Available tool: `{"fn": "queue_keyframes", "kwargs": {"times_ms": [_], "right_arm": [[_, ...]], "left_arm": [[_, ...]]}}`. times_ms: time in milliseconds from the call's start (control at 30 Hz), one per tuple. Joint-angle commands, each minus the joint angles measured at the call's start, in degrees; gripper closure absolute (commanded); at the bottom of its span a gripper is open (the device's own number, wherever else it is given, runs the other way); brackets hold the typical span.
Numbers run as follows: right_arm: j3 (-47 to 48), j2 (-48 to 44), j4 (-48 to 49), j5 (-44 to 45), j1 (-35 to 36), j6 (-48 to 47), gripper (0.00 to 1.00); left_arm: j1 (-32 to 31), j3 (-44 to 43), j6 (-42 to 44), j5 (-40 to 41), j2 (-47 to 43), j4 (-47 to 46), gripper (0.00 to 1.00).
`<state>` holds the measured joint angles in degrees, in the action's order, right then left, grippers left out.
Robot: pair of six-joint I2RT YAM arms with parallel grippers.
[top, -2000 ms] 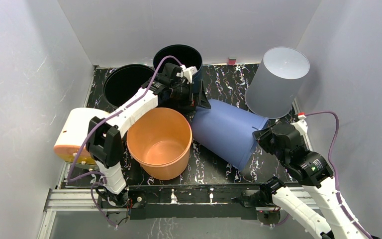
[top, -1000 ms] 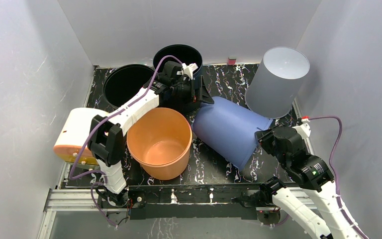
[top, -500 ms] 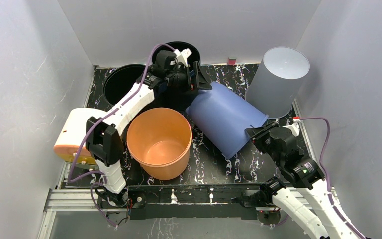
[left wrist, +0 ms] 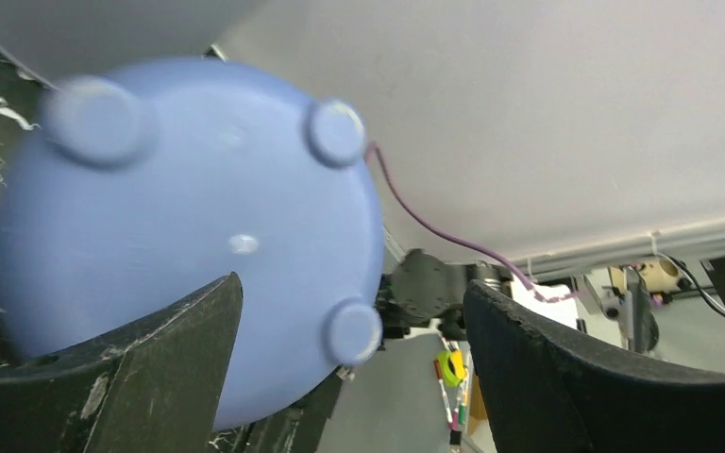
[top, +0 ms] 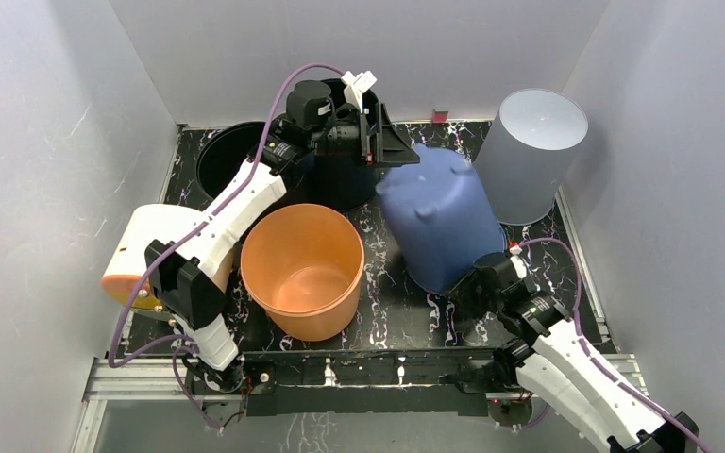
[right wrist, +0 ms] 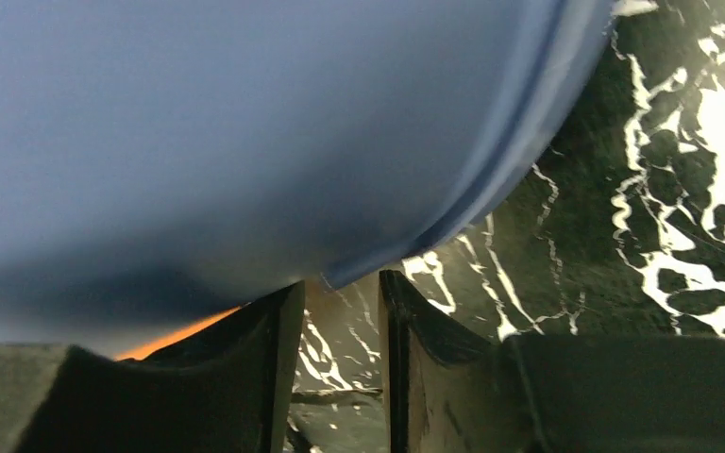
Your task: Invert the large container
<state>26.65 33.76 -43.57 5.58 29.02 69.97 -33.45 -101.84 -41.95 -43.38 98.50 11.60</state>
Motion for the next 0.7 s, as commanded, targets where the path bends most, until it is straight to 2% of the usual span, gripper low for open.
{"fn": "queue_keyframes", "kwargs": {"times_ms": [0, 400, 667], "right_arm": [[-2.05, -0.91, 3.56, -1.03, -0.01, 1.84, 0.64], [-1.32, 1.44, 5.12, 0.07, -0.01, 0.44, 0.49], [1.57, 7.05, 10.52, 3.18, -0.01, -2.51, 0.44]], "left_arm": [[-0.26, -1.33, -1.93, -4.77, -2.75, -2.08, 0.14], [-0.22, -0.72, -2.3, -4.98, -2.52, -2.77, 0.14], [-0.38, -0.32, 3.39, -3.27, -4.0, 2.92, 0.1]]}}
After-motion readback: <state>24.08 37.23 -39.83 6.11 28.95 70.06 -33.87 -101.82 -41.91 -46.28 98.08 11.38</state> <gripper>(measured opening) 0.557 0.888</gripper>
